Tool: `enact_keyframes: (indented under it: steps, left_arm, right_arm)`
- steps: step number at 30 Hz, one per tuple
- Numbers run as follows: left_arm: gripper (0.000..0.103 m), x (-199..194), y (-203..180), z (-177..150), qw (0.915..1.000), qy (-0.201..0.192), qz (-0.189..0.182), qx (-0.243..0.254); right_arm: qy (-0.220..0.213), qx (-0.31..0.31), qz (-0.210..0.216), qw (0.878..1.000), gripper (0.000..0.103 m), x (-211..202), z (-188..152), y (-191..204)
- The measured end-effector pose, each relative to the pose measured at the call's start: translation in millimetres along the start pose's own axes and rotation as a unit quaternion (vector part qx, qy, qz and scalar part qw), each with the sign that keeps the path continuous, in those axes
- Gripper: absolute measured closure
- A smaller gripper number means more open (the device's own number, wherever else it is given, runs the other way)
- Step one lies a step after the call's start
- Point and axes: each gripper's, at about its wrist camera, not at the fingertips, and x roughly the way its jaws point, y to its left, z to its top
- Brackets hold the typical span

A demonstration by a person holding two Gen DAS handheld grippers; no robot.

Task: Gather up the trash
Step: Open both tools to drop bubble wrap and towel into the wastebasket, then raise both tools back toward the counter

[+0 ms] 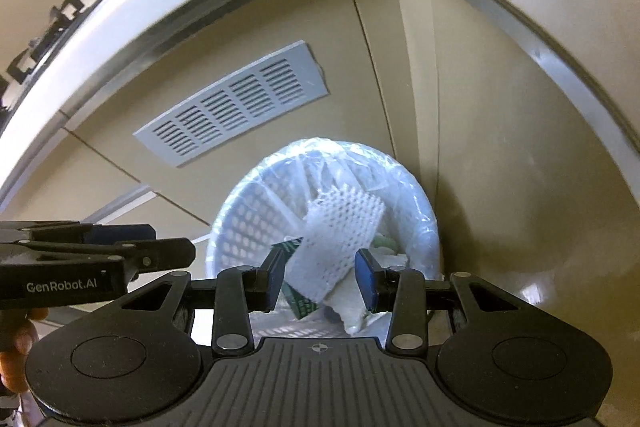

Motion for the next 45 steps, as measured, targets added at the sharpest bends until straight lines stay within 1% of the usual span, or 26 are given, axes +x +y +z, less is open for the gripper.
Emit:
enact_keyframes:
  steps: [4,8,17,21,22,23,25,26,30,35,40,45]
  left_arm:
    - [0.054,-17,-3,0,0.9998,-0.015,0.011,-0.005]
    - [0.054,-33,-6,0,0.9993,-0.029,0.017,-0.012]
    - [0.054,-70,-14,0,0.9976,-0.064,0.019,-0.018]
    - [0.054,-86,-22,6,0.9960,-0.087,0.017,-0.014]
    - [0.054,-87,-23,8,0.9955,-0.092,0.016,-0.013]
    - [0.054,-90,-25,10,0.9950,-0.097,0.015,-0.012]
    - [0.054,-94,-27,16,0.9941,-0.107,0.016,-0.009]
    - [0.054,-96,-28,19,0.9936,-0.111,0.016,-0.008]
    - [0.054,-100,-30,36,0.9914,-0.130,0.014,0.003]
    - [0.054,-100,-35,65,0.9882,-0.150,0.009,0.028]
    - [0.054,-93,-43,102,0.9857,-0.159,-0.006,0.054]
    - [0.054,-84,-52,136,0.9821,-0.169,-0.024,0.078]
  right_arm:
    - [-0.005,-0.012,0.012,1.000,0.063,-13,4,8]
    - [-0.020,-0.025,0.031,0.999,0.063,-31,8,16]
    - [-0.051,-0.043,0.059,0.996,0.063,-67,15,27]
    - [-0.076,-0.043,0.065,0.994,0.063,-90,19,24]
    - [-0.082,-0.042,0.064,0.994,0.062,-94,21,22]
    - [-0.090,-0.040,0.062,0.993,0.059,-99,23,20]
    - [-0.108,-0.035,0.056,0.992,0.051,-110,29,16]
    - [-0.118,-0.031,0.053,0.991,0.050,-115,32,13]
    - [-0.160,-0.019,0.028,0.986,0.049,-137,48,0]
    - [-0.206,0.011,-0.013,0.978,0.048,-156,71,-21]
    - [-0.236,0.063,-0.058,0.968,0.048,-163,95,-50]
    - [-0.255,0.097,-0.101,0.957,0.048,-156,122,-74]
